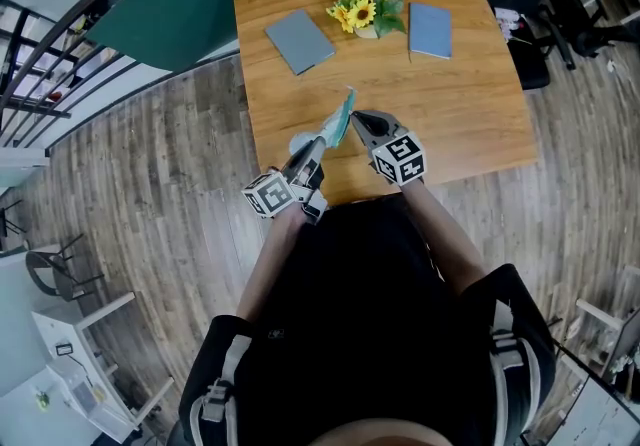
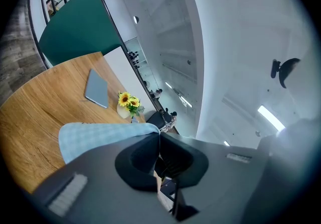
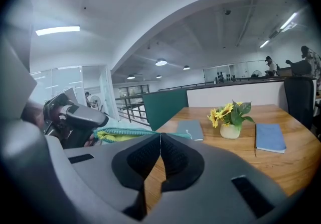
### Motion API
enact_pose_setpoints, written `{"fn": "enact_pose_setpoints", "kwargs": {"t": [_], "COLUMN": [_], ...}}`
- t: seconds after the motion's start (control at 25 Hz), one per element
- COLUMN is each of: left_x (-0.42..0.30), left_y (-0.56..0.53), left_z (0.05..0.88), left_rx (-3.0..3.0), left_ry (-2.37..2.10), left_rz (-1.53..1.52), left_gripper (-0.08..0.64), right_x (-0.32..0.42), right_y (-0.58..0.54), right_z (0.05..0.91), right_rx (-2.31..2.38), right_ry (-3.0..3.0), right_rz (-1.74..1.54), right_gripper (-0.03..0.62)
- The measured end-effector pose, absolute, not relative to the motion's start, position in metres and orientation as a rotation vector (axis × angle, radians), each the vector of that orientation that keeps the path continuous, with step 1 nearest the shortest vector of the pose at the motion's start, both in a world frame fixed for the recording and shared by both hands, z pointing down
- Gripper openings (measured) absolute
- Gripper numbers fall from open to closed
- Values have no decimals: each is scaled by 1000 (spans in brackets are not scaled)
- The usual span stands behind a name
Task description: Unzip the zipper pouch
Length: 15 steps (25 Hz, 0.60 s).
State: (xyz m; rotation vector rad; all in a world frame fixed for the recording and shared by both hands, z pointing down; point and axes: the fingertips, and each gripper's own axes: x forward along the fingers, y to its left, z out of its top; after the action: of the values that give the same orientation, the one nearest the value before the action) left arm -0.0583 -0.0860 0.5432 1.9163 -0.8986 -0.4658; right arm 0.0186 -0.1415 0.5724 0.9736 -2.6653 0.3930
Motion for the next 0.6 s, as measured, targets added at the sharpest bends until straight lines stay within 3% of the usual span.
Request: {"fn": "enact_pose_setpoints", "kwargs": {"t": [0.6], "left_x": [-49], "left_y": [-79], "left_z": [541], "left_rx": [1937], "left_ry": [-864], "left_rz": [-442], "left_gripper": [0], "right_x": [33], "right_y": [-148], "right_z": [581], "right_rx": [1012], "right_ry": [-2641], "right_rz": [408], "right_gripper": [5]}}
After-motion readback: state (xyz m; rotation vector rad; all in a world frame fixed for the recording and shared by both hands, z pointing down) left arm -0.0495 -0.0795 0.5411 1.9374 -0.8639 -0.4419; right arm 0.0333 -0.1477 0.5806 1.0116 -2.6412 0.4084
